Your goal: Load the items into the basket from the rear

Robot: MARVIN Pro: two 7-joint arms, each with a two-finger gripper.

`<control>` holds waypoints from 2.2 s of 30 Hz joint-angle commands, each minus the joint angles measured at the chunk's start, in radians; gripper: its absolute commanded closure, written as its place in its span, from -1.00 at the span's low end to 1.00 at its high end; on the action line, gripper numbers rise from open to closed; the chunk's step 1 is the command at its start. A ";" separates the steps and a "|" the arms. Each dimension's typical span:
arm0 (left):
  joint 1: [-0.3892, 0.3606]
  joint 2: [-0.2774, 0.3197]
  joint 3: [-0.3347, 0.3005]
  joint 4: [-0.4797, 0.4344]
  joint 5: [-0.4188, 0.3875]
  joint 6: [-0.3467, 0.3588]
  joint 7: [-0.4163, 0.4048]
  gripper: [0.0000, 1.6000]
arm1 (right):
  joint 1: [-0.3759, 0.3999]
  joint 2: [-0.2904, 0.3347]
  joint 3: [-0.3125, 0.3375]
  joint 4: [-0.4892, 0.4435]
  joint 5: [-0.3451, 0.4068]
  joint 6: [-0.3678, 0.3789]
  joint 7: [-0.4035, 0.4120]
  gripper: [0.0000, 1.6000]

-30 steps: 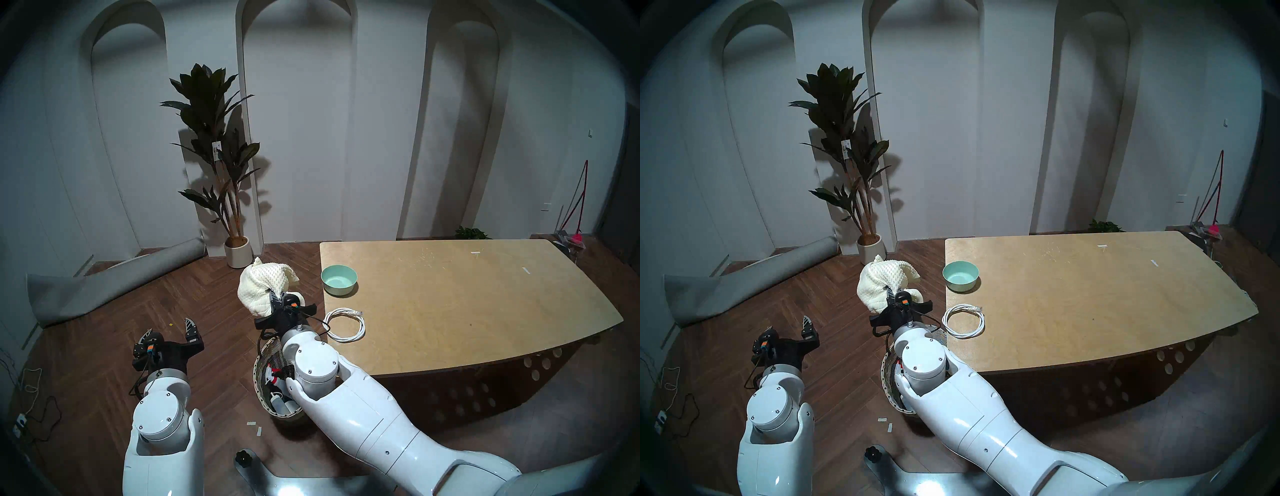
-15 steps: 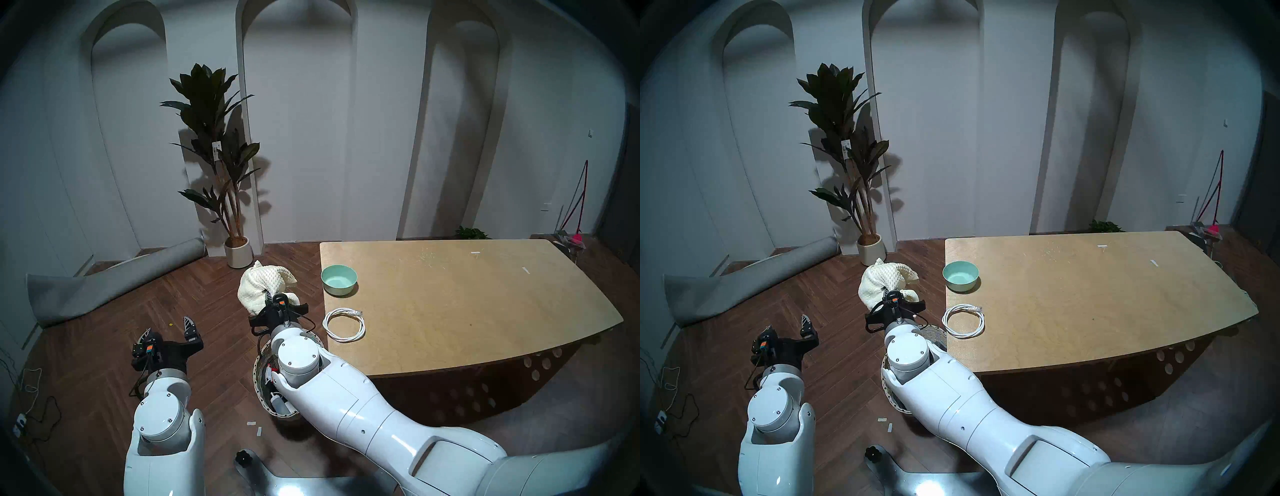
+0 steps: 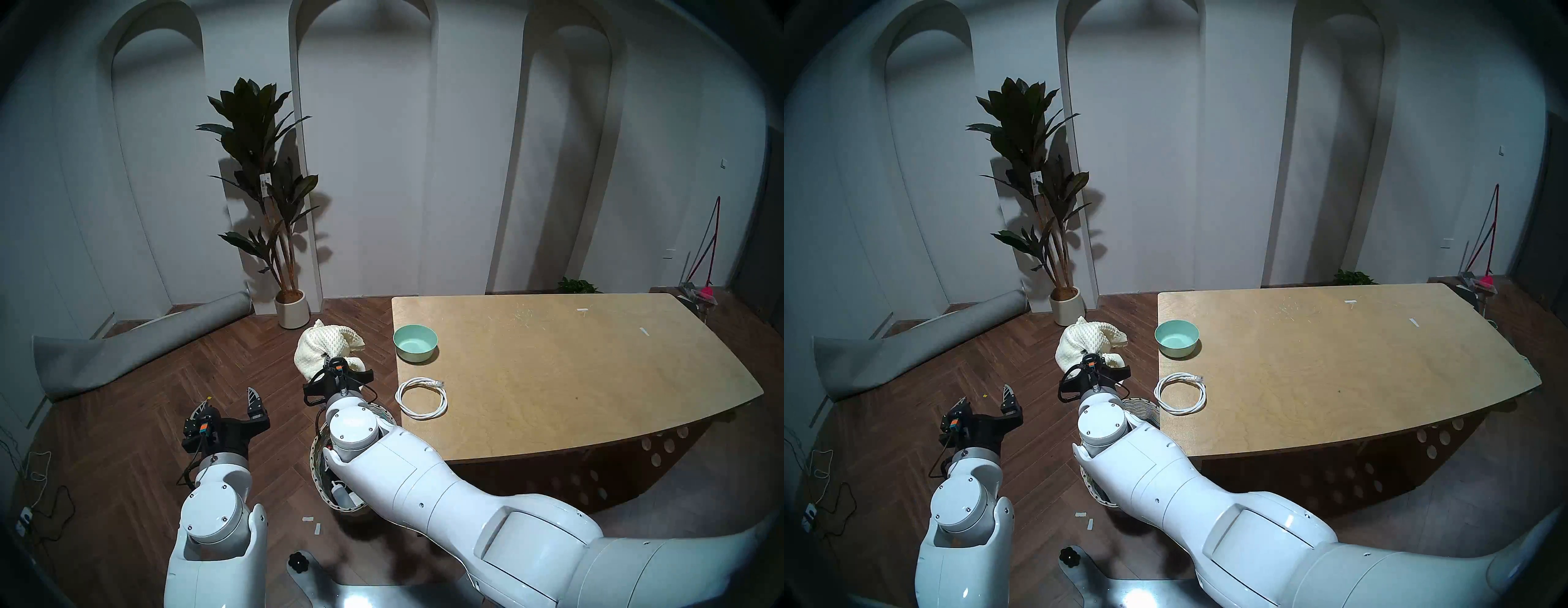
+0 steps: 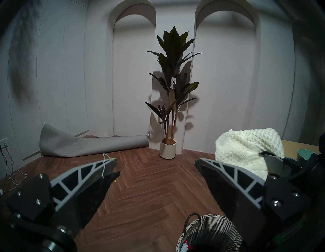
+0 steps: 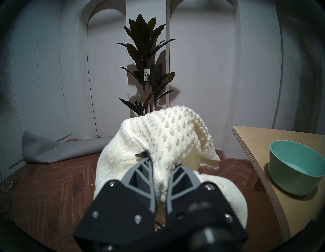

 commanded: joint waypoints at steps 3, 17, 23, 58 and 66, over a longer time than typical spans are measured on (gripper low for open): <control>-0.015 0.003 -0.020 -0.002 0.003 -0.021 0.011 -1.00 | 0.077 -0.079 -0.009 0.109 0.003 -0.120 -0.016 -1.00; -0.057 0.019 -0.037 0.026 0.003 -0.033 0.005 -1.00 | 0.073 -0.074 -0.007 0.093 0.044 -0.325 -0.031 -1.00; -0.078 0.028 -0.037 0.014 0.007 -0.025 0.000 -1.00 | 0.173 -0.095 0.050 0.017 0.027 -0.414 -0.084 -1.00; -0.176 0.068 0.217 0.011 0.005 0.123 -0.201 -1.00 | 0.259 0.367 0.527 -0.074 -0.069 -0.276 -0.331 -1.00; -0.197 0.081 0.276 0.016 -0.001 0.181 -0.262 -1.00 | 0.223 0.467 0.560 -0.063 -0.093 -0.207 -0.338 -1.00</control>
